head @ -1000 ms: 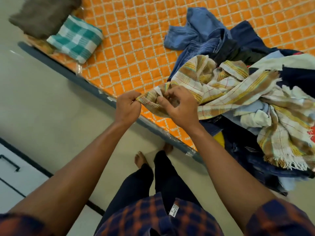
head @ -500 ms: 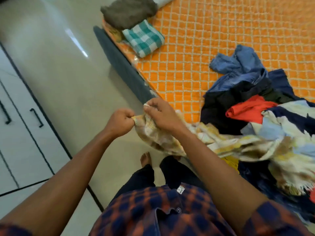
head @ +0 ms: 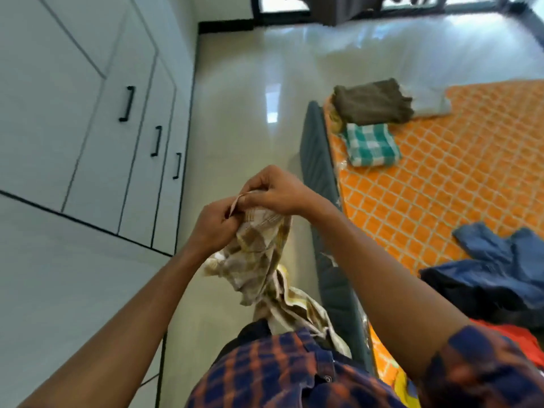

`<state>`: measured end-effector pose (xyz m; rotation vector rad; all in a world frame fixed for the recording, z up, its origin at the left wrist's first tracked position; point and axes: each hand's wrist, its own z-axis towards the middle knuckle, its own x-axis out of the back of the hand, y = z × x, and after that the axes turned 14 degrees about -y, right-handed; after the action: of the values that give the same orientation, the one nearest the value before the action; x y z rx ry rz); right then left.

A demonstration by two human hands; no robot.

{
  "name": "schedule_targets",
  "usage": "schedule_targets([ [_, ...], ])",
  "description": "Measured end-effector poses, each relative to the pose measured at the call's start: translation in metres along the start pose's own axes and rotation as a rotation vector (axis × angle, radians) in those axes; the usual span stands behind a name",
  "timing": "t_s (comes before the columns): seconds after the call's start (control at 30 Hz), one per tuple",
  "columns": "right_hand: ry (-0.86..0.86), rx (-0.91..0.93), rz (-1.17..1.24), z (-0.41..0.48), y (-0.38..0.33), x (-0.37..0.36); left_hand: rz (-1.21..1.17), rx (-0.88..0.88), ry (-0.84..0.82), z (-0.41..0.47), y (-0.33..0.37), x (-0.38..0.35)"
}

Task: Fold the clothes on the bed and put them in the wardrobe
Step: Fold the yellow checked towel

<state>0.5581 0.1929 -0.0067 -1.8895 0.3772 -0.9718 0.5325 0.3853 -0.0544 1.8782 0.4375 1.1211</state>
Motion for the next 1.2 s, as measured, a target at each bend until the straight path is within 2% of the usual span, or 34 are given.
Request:
schedule_targets([
  [0.17, 0.087, 0.102, -0.157, -0.005, 0.001, 0.015, 0.373, 0.103, 0.019, -0.025, 0.0, 0.025],
  [0.27, 0.17, 0.204, -0.197, -0.011, 0.0, 0.026, 0.523, 0.175, 0.126, -0.042, -0.006, 0.042],
  [0.4, 0.285, 0.248, -0.247, -0.016, 0.002, 0.037, 0.649, 0.246, 0.256, -0.066, -0.011, 0.055],
  [0.53, 0.486, 0.219, -0.265, -0.034, 0.018, 0.06, 0.642, 0.394, 0.364, -0.097, -0.03, 0.072],
  [0.63, 0.524, 0.158, -0.3, -0.049, 0.031, 0.066, 0.711, 0.364, 0.401, -0.117, -0.041, 0.09],
  [0.83, 0.559, 0.02, -0.262, -0.053, 0.051, 0.058, 0.444, 0.433, 0.671, -0.125, -0.07, 0.125],
  [0.9, 0.545, -0.037, -0.25, -0.051, 0.053, 0.052, 0.414, 0.432, 0.662, -0.122, -0.077, 0.128],
  [1.03, 0.651, -0.126, -0.223, -0.037, 0.046, 0.041, 0.426, 0.449, 0.71, -0.118, -0.088, 0.147],
  [1.2, 0.943, -0.221, -0.174, -0.016, 0.043, 0.034, 0.556, 0.533, 0.597, -0.13, -0.12, 0.18],
])
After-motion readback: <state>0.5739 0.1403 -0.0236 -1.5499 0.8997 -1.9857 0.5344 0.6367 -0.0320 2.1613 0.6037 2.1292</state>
